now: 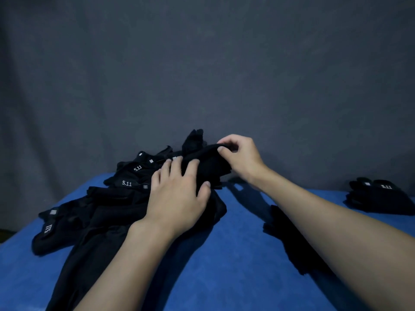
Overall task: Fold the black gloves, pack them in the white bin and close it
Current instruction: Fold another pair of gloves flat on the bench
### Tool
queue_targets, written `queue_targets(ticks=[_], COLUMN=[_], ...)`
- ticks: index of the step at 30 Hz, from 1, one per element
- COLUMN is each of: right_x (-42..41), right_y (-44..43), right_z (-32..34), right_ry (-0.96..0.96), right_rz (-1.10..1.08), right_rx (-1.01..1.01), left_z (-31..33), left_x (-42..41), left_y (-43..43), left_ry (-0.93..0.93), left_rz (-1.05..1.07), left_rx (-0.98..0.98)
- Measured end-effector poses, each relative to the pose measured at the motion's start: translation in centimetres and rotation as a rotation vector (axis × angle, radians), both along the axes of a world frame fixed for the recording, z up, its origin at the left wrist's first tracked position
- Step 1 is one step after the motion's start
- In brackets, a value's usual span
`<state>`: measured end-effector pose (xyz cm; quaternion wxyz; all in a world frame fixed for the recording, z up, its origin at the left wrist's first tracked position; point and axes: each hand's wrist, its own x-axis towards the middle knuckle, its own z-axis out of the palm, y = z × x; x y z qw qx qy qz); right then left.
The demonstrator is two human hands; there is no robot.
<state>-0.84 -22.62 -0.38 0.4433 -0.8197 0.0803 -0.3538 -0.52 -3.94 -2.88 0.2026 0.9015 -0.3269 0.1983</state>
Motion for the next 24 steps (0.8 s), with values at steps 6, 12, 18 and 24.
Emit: queue_targets(ticks=[6,12,18,24], right_x=[-4.9,-10.5,-14.7,-18.2], right_y=[-0.2,-0.8,-2.1,-3.4], right_z=[3.2,5.0,4.9,2.1], right_ry=[0.001,-0.001,-0.045,-0.09], right_rz=[0.009,0.03,0.013,-0.047], right_rx=[-0.15,-0.157,-0.115,0.065], left_z=[2.0,3.3,4.4,3.8], left_x=[-0.7,-3.3,-6.1,-7.9], left_y=[-0.8,-2.9,-4.7,-5.6], left_ry=[0.036,0.214,0.252,0.273], left_rz=[-0.181,-0.42,-0.473,-0.522], left_rx=[-0.37,-0.649,-0.819,-0.831])
